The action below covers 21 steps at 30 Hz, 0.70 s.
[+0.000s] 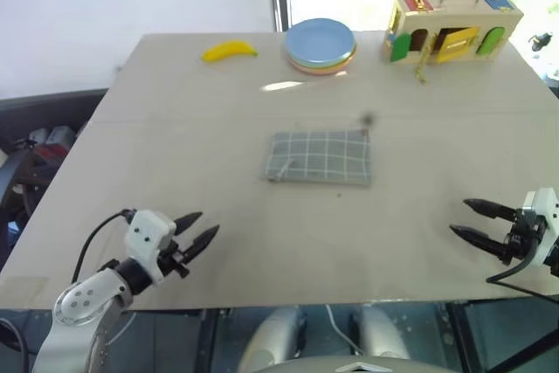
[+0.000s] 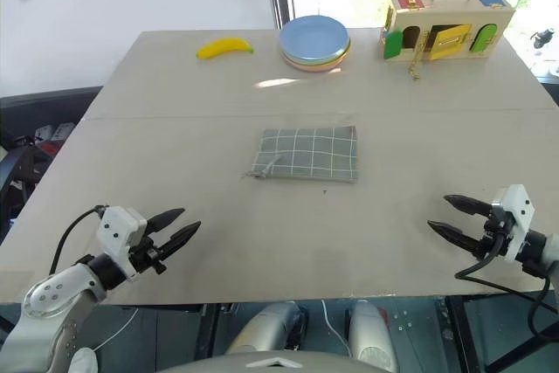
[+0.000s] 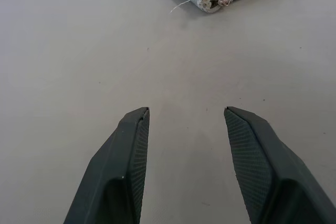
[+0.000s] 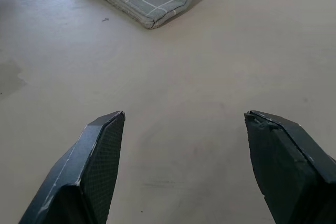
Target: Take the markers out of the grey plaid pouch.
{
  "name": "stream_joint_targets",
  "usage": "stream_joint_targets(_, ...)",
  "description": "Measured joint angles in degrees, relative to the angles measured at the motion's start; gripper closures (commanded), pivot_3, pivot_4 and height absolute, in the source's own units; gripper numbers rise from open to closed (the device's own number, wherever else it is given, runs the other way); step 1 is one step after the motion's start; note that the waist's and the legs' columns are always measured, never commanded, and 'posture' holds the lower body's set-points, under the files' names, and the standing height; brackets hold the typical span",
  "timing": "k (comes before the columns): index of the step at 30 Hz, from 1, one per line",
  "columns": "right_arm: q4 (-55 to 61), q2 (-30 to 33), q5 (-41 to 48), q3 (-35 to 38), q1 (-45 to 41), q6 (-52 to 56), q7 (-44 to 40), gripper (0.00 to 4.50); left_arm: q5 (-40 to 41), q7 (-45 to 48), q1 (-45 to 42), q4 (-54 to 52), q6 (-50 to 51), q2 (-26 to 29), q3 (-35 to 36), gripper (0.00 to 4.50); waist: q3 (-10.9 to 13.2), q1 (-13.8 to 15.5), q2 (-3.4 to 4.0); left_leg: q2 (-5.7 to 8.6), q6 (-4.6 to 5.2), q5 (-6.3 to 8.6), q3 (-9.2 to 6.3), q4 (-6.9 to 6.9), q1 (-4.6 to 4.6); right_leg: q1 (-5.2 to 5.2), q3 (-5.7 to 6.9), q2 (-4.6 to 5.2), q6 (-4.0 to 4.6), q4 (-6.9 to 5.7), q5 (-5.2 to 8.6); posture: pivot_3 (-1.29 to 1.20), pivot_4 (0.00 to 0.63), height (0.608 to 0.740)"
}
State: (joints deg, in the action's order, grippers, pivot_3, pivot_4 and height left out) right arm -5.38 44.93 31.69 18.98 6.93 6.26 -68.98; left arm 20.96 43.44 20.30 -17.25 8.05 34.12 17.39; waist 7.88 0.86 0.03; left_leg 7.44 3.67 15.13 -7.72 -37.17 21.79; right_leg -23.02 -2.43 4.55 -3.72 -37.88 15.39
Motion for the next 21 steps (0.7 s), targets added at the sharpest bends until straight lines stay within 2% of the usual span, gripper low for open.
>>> stream_joint_targets(7, 0.3, 0.0, 0.4, 2.4, 1.1, 0.0, -0.1, 0.79, 0.0, 2.1, -1.1, 2.8, -2.4, -0.3, -0.5, 2.2, 0.0, 0.1, -0.01, 0.0, 0.0, 0.0, 0.0, 0.0, 0.0, 0.0, 0.01, 0.0, 0.0, 0.01, 0.0, 0.0, 0.15, 0.74)
stream_joint_targets(21, 0.9, 0.0, 0.5, 2.4, -0.3, 2.4, 0.2, 0.79, -0.1, 3.6, -2.8, 5.8, -3.9, -1.3, -2.2, 2.2, 0.0, 0.0, -0.01, 0.0, 0.04, 0.03, -0.01, -0.01, 0.0, 0.0, 0.01, 0.0, 0.0, 0.01, 0.0, 0.0, 0.15, 0.74)
